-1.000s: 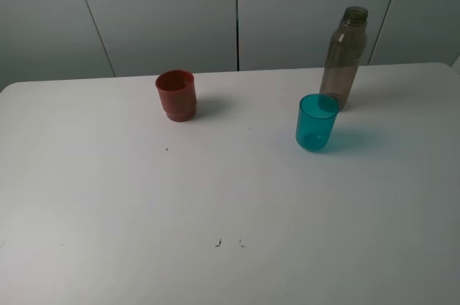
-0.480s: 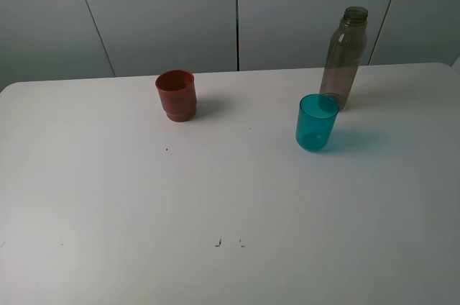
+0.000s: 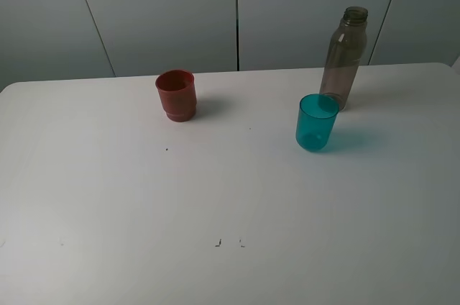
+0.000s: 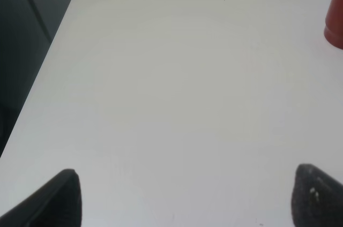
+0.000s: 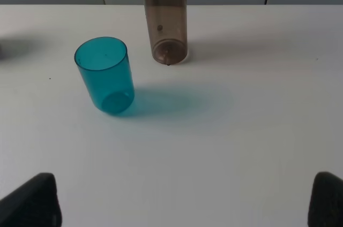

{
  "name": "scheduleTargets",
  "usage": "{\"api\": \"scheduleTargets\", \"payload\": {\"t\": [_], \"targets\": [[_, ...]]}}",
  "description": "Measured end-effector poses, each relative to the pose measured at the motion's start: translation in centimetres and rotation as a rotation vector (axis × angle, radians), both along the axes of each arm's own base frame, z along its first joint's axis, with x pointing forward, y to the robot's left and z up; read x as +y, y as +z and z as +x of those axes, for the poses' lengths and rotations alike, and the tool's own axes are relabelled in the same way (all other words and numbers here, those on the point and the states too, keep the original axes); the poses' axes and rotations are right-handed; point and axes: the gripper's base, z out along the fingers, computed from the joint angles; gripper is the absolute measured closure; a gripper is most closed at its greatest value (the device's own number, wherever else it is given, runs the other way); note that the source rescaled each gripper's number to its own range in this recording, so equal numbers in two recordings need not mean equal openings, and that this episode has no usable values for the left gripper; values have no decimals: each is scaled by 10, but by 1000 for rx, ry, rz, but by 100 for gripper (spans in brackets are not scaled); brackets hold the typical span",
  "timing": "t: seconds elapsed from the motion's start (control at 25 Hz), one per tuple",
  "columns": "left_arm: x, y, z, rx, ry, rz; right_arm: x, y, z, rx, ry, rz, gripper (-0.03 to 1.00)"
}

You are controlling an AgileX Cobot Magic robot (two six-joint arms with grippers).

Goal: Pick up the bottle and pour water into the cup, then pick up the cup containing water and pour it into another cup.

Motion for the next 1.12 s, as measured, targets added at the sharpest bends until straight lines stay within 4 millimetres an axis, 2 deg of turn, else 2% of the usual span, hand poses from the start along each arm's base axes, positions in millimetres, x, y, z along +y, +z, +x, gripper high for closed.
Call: {"api": "scheduleTargets", "payload": {"t": [0.64, 1.12], "targets": [[0, 0, 0, 0, 0, 0, 0, 0, 0, 0, -2, 0, -3], [0, 0, 0, 0, 0, 0, 13, 0, -2, -2, -18, -20, -3]]}}
